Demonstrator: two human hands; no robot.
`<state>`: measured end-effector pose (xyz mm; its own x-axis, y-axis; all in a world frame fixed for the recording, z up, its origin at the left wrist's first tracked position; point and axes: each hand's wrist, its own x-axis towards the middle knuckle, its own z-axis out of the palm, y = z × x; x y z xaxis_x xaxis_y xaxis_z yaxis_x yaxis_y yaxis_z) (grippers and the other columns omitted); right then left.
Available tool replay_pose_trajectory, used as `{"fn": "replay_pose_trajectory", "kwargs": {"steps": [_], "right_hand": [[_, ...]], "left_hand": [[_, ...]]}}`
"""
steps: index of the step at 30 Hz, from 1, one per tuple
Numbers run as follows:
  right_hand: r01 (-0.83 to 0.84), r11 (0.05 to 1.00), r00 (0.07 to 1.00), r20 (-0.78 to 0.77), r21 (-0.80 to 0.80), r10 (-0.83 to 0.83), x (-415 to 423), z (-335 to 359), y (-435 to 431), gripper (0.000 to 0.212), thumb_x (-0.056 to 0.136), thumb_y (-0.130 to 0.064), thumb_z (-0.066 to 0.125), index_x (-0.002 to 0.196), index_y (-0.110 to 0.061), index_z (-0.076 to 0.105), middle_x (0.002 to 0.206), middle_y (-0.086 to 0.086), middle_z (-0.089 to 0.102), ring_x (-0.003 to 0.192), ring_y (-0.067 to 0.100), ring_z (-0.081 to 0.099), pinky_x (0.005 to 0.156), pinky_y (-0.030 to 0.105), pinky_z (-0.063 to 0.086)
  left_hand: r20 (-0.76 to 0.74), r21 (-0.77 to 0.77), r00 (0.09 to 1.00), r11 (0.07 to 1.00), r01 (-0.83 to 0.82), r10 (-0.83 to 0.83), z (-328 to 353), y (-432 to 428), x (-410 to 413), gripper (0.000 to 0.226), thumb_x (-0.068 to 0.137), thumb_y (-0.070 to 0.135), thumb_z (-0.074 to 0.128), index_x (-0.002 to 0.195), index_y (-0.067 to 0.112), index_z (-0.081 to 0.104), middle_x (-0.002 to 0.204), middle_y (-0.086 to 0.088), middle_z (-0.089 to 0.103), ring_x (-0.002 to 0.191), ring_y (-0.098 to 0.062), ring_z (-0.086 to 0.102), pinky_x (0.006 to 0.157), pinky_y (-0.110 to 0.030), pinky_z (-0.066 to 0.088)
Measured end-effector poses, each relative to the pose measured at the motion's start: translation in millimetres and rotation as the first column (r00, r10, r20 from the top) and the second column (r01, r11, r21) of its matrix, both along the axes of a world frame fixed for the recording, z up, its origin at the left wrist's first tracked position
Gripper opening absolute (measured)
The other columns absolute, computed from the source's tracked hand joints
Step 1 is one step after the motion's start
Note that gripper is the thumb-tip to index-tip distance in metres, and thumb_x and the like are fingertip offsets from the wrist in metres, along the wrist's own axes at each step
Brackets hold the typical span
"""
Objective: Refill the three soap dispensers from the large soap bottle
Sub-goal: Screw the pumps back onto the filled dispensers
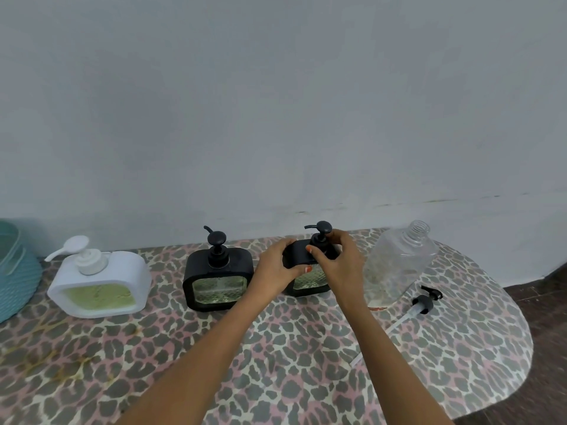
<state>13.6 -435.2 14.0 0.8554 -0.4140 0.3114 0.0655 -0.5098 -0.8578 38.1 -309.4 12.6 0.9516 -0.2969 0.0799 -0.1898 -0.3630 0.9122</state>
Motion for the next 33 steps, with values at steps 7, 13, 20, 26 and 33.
{"fn": "replay_pose_trajectory", "kwargs": {"steps": [7,13,20,26,33], "right_hand": [[-0.099,0.995,0.989,-0.112,0.021,0.101,0.0,6.6,-2.7,0.048,0.077,-0.020,0.072,0.118,-0.018,0.046,0.101,-0.009,0.051,0.095,0.008,0.051,0.087,0.020,0.043],[-0.242,0.967,0.958,-0.139,0.079,0.251,-8.7,16.8,-14.1,0.035,0.087,-0.004,0.057,0.121,-0.012,0.056,0.098,-0.007,0.059,0.090,0.004,0.053,0.067,-0.006,0.037],[-0.093,0.995,0.993,-0.073,0.043,0.096,1.3,7.2,-2.0,0.039,0.078,-0.013,0.071,0.111,-0.007,0.053,0.095,-0.004,0.054,0.086,0.008,0.052,0.071,0.007,0.040],[-0.188,0.978,0.976,-0.096,0.091,0.196,-2.9,9.6,-3.3,0.041,0.083,-0.009,0.063,0.119,-0.024,0.049,0.103,-0.008,0.053,0.093,0.004,0.053,0.080,0.011,0.043],[-0.170,0.984,0.976,-0.128,0.060,0.176,-3.3,13.5,-16.9,0.033,0.080,-0.008,0.068,0.111,-0.009,0.061,0.100,0.000,0.062,0.088,0.007,0.056,0.068,-0.002,0.040]], "left_hand": [[-0.006,-0.002,1.000,1.000,0.009,-0.009,-0.5,-0.2,-0.5,0.048,0.075,0.014,0.073,0.119,0.010,0.052,0.120,-0.007,0.058,0.114,-0.019,0.052,0.088,-0.019,0.036],[-0.017,-0.018,1.000,1.000,0.004,-0.004,1.2,0.4,-2.3,0.051,0.076,0.013,0.072,0.121,0.008,0.050,0.123,-0.008,0.057,0.116,-0.019,0.051,0.086,-0.016,0.034],[-0.018,-0.011,1.000,1.000,0.009,-0.009,2.2,1.1,-4.4,0.052,0.077,0.014,0.071,0.123,0.009,0.048,0.126,-0.008,0.054,0.118,-0.019,0.049,0.083,-0.013,0.032],[-0.016,-0.007,1.000,1.000,0.012,-0.012,1.1,1.6,-3.7,0.051,0.078,0.015,0.071,0.123,0.009,0.048,0.126,-0.008,0.054,0.117,-0.019,0.049,0.085,-0.017,0.033],[-0.016,-0.001,1.000,1.000,0.007,-0.007,-2.2,0.6,-2.0,0.056,0.077,0.017,0.072,0.126,0.010,0.046,0.129,-0.007,0.052,0.121,-0.018,0.047,0.090,-0.017,0.033]]}}
